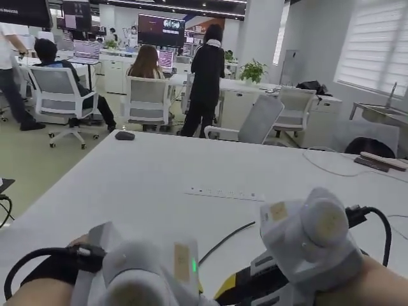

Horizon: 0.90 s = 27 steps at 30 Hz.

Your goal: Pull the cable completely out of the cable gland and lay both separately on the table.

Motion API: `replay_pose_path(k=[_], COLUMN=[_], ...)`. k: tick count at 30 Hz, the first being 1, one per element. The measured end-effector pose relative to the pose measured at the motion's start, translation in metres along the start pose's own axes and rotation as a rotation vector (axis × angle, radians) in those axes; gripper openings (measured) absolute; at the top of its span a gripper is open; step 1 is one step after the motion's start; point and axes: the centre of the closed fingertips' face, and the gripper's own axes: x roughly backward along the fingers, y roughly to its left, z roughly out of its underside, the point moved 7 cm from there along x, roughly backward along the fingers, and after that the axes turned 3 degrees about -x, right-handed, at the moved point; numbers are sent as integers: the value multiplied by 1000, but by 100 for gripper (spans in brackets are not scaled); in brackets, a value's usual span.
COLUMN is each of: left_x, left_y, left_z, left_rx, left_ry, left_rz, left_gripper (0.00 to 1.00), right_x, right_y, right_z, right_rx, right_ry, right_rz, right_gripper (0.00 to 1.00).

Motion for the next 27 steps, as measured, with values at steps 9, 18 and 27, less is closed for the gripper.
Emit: replay_pose_path(k=[9,18,27], left_x=[-5,-7,-4], left_y=[7,5,0], left_z=[10,19,27], left_rx=[217,496,432], left_ry=[-26,-89,-109], left_rz=[2,84,11], left_gripper=[16,16,16], right_x=[-6,-10,-19], right_y=[4,13,12], right_z=[0,5,26], right_rx=[124,197,36], right_ry=[5,4,-64], right_rz=[181,233,271], right_gripper=[12,12,20])
